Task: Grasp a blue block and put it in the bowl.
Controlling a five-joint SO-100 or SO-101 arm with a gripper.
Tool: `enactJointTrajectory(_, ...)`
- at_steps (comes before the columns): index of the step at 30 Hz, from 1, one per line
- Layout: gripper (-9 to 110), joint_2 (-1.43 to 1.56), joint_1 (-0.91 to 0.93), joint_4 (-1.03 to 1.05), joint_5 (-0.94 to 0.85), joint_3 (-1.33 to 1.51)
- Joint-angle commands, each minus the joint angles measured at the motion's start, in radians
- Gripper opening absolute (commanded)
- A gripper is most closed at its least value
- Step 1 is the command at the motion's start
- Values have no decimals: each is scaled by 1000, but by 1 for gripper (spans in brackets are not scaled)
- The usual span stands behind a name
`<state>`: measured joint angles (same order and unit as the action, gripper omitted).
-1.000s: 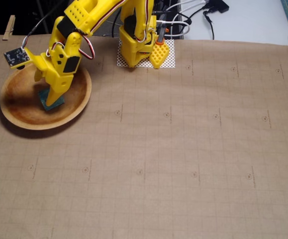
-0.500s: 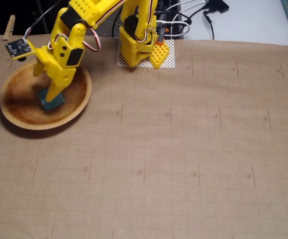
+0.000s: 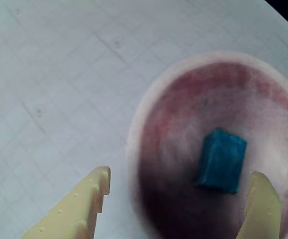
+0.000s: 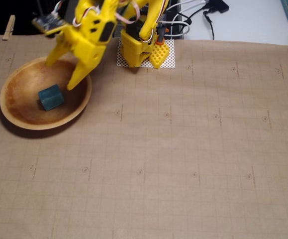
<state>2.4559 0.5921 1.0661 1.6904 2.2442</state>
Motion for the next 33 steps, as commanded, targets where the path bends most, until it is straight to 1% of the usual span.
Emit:
enactJointTrajectory(1, 34, 132, -118, 15, 9, -48)
enactJointTrajectory(11, 33, 275, -485, 20, 9, -34)
enactJointTrajectory(15, 33, 295, -566, 31, 8, -31)
enactJointTrajectory(19, 29, 296, -609, 100, 8, -34)
enactJointTrajectory(24, 18, 298, -620, 146, 8, -35)
enactJointTrajectory(33, 1, 347, -612, 190, -8, -31)
